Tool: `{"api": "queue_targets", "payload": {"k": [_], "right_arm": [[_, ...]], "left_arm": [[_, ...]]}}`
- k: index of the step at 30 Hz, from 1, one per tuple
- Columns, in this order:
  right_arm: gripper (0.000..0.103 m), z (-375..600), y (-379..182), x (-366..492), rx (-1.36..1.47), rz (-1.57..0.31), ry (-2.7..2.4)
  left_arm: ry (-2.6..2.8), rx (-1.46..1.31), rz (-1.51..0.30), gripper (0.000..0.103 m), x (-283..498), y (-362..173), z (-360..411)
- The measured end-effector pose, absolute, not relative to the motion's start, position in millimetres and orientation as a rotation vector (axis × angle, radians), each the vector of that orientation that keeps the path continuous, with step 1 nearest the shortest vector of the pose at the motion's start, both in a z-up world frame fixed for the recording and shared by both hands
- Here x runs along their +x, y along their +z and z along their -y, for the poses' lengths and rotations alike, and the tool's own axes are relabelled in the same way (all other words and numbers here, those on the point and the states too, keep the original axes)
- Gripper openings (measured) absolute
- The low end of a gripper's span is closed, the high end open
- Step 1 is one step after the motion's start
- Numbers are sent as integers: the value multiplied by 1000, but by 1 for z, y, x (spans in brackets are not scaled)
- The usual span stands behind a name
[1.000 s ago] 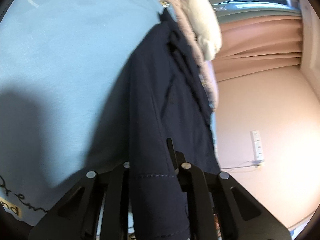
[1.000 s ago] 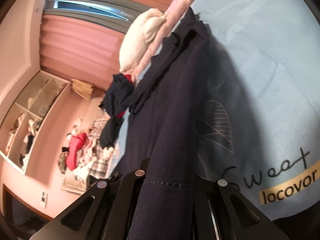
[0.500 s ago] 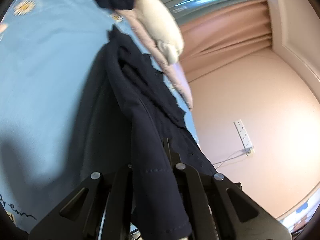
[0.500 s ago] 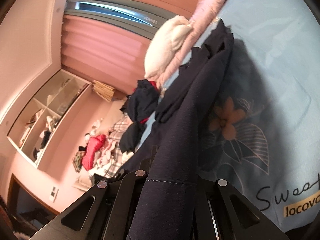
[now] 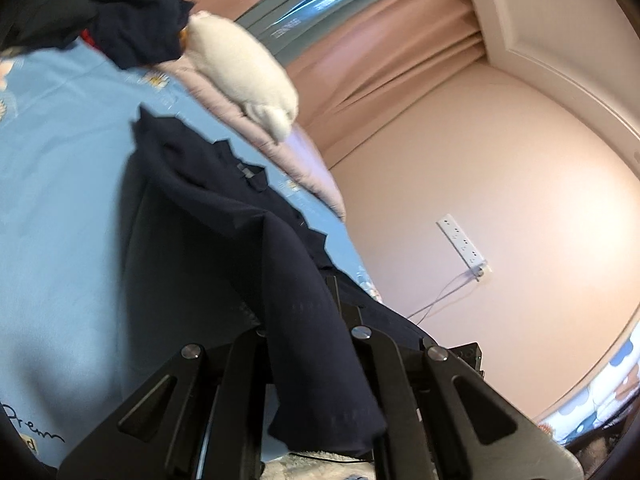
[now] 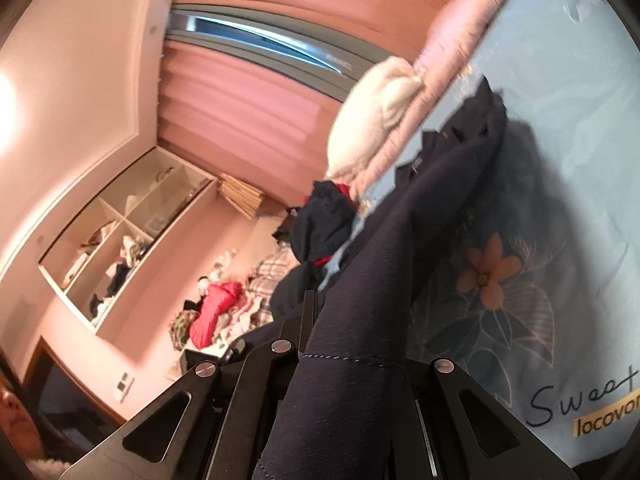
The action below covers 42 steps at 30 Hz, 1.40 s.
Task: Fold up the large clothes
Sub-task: 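Lift the hem with both tools and fold it toward the collar, then lower the held hem onto the jacket with both tools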
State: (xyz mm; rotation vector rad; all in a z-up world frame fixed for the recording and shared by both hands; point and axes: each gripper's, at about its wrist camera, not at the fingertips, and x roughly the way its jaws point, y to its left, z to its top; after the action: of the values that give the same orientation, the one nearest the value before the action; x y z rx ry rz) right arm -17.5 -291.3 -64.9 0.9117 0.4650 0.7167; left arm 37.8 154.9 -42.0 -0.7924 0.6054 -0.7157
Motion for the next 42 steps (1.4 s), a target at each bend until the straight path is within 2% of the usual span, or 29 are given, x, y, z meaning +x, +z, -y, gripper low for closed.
{"api": "queue_targets", "payload": {"k": [12, 31, 42], "right_arm": [[8, 286, -23, -41, 758, -320, 786], [9, 293, 14, -76, 636, -12, 977], [9, 300, 4, -54, 675, -60, 935]], "left_arm": [[-816, -713, -459, 5, 1, 11, -157], [-1026, -719, -190, 8, -40, 58, -180], [-969, -759, -247, 12, -22, 49, -183]]}}
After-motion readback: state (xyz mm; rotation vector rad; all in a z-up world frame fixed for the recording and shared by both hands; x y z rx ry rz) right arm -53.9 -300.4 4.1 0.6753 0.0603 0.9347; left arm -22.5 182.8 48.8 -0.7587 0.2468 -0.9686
